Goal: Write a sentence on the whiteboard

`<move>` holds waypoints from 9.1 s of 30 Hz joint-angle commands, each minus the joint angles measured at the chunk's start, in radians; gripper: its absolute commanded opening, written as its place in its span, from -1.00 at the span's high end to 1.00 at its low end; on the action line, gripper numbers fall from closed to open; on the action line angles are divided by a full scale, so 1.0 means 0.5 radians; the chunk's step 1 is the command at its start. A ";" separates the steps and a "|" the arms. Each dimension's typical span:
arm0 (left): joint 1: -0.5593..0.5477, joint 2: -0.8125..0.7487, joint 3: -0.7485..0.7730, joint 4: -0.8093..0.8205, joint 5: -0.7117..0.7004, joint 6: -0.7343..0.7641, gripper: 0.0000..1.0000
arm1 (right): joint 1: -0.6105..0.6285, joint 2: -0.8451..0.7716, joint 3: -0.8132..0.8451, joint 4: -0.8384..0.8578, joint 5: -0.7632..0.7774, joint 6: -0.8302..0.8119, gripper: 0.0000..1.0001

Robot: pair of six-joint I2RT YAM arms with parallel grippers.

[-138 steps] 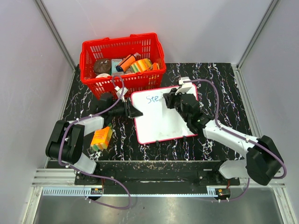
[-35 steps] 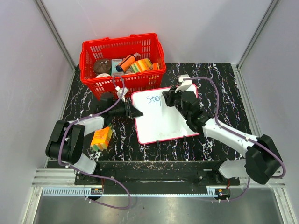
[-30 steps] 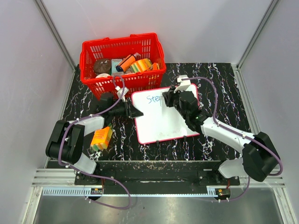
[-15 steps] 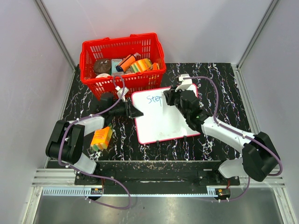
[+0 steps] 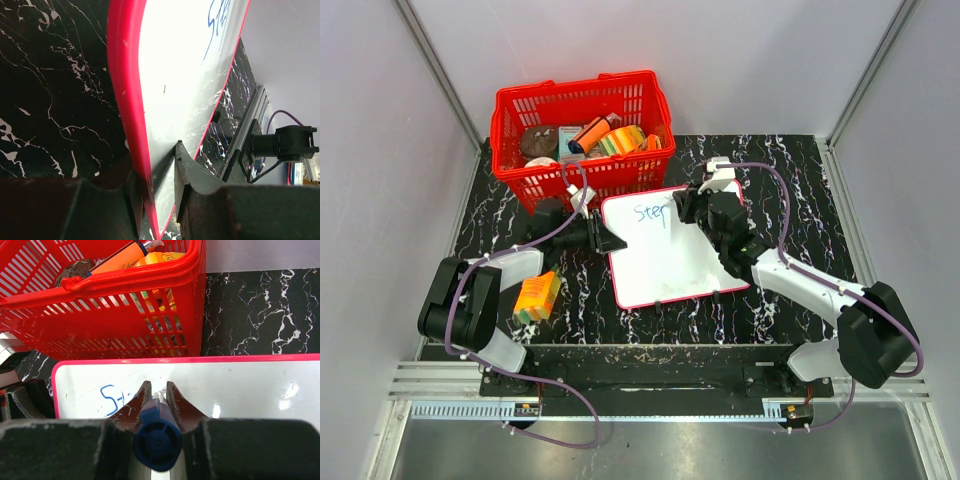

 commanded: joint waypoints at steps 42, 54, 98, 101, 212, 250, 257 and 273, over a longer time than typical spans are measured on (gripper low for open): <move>-0.070 0.073 -0.005 -0.185 -0.355 0.340 1.00 | -0.035 -0.173 -0.148 0.103 -0.228 0.167 1.00; -0.070 0.064 -0.005 -0.192 -0.358 0.340 1.00 | -0.050 -0.502 -0.213 -0.084 -0.106 0.056 1.00; -0.076 0.080 0.008 -0.210 -0.376 0.352 1.00 | -0.354 -0.729 -0.247 -0.274 -0.275 0.017 1.00; -0.076 0.080 0.008 -0.213 -0.379 0.349 1.00 | -0.219 -0.692 -0.222 -0.268 -0.119 -0.078 1.00; -0.091 0.083 0.017 -0.228 -0.385 0.361 1.00 | -0.161 -0.309 -0.237 -0.078 0.008 -0.137 1.00; -0.091 0.080 0.017 -0.234 -0.388 0.364 1.00 | -0.161 -0.352 -0.087 -0.010 0.103 -0.167 1.00; -0.091 0.083 0.017 -0.231 -0.382 0.364 1.00 | -0.161 -0.278 -0.001 0.005 0.152 -0.189 1.00; -0.091 0.083 0.020 -0.231 -0.382 0.361 1.00 | -0.164 -0.171 0.023 -0.019 0.186 -0.183 1.00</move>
